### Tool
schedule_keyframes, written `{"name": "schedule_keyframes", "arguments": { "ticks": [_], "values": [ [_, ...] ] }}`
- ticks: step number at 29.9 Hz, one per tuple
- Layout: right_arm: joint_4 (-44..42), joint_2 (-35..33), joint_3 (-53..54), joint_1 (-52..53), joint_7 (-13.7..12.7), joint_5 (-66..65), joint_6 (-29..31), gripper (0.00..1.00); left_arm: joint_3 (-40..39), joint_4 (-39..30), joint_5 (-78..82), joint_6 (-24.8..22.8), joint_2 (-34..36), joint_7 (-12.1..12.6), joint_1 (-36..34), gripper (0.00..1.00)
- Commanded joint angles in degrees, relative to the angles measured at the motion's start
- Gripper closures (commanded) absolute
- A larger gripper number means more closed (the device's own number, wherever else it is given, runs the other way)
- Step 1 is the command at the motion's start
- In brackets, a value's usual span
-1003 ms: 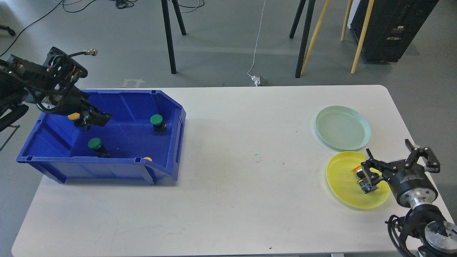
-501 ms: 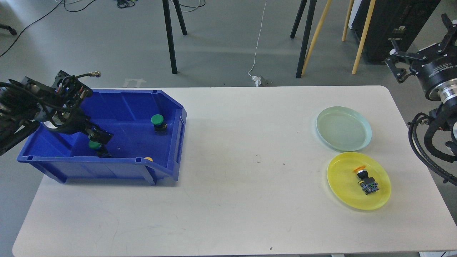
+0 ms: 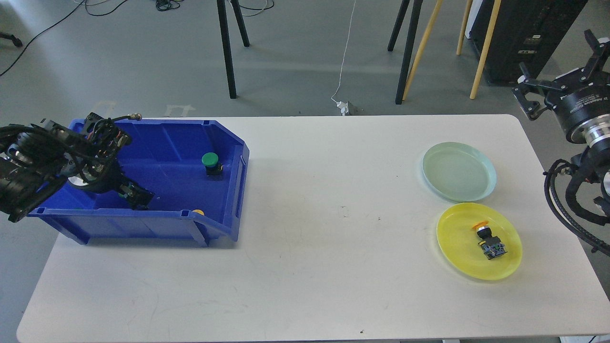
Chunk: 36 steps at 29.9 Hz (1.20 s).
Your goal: Pass button and place on color plate
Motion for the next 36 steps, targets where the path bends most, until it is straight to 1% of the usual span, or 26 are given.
{"name": "schedule_keyframes", "arguments": {
  "ticks": [1,5,7,11,12,14,16,18,21,22,25,27,28,30,32,33,35,36],
  "values": [
    [0.1,-0.01,0.07,-0.76,0.02,0.01,0.85,0.0,0.01,0.15,0.08,0.0,-0.12,0.0,0.03,0.09],
    [0.19,-0.09,0.16,-1.12,0.02,0.01,1.12,0.0,0.27,0.15,0.43,0.0,-0.03,0.0,0.2,0.24],
    [0.19,-0.18,0.16,-1.21,0.02,0.01,1.12,0.0,0.27,0.15,0.52,0.0,0.06,0.0,0.64,0.28],
    [0.1,-0.18,0.16,-1.21,0.02,0.01,1.12,0.0,0.27,0.15,0.43,0.0,0.15,0.0,0.82,0.3],
    [0.1,-0.18,0.16,-1.21,0.02,0.01,1.12,0.0,0.27,0.15,0.34,0.0,0.15,0.0,0.82,0.32],
    [0.19,-0.18,0.16,-1.47,0.02,0.01,1.12,0.0,0.27,0.15,0.52,0.0,0.06,0.0,0.91,0.4],
    [0.19,-0.1,0.16,-1.73,0.02,0.01,1.12,0.0,0.36,0.15,0.6,0.0,0.14,0.0,0.99,0.46],
    [0.19,-0.1,0.16,-1.82,0.02,0.01,1.12,0.0,0.36,0.15,0.69,0.0,0.15,0.0,0.99,0.6],
    [0.19,0.08,0.16,-2.26,0.02,0.01,1.12,0.0,0.36,0.15,0.69,0.0,0.23,0.0,0.91,0.85],
    [0.19,0.08,0.16,-2.26,0.02,0.01,1.2,0.0,0.28,0.15,0.69,0.0,0.32,0.0,0.91,0.9],
    [0.19,0.17,0.16,-2.44,0.02,0.01,1.21,0.0,0.27,-0.03,0.69,0.0,0.23,0.0,0.73,0.94],
    [0.19,0.17,0.16,-2.53,0.02,0.01,1.2,0.0,-0.07,-0.64,0.52,0.0,0.41,0.0,0.29,0.94],
    [0.19,0.17,0.16,-2.53,0.11,0.01,1.12,0.0,-0.34,-1.08,0.43,0.0,0.76,0.0,-0.32,0.94],
    [0.19,0.17,0.16,-2.61,0.11,-0.07,1.21,0.0,-1.13,-4.06,-0.27,0.0,2.59,0.0,-3.47,0.94],
    [0.19,0.17,0.24,-2.53,0.2,-0.42,1.21,0.0,-2.88,-10.19,-4.12,0.0,7.07,0.0,-8.91,0.94],
    [0.19,-0.18,0.16,-2.53,0.28,-0.86,1.21,0.0,-4.72,-14.57,-7.97,0.0,9.87,0.0,-10.85,0.94],
    [0.1,-0.8,-0.02,-2.61,0.46,-2.87,1.21,0.0,-8.76,-22.32,-17.36,0.0,14.36,0.0,-12.71,0.94],
    [0.01,-1.23,-0.19,-2.79,0.46,-5.23,1.21,0.0,-11.04,-24.96,-22.02,0.0,15.43,0.0,-12.89,0.94]
  ]
}}
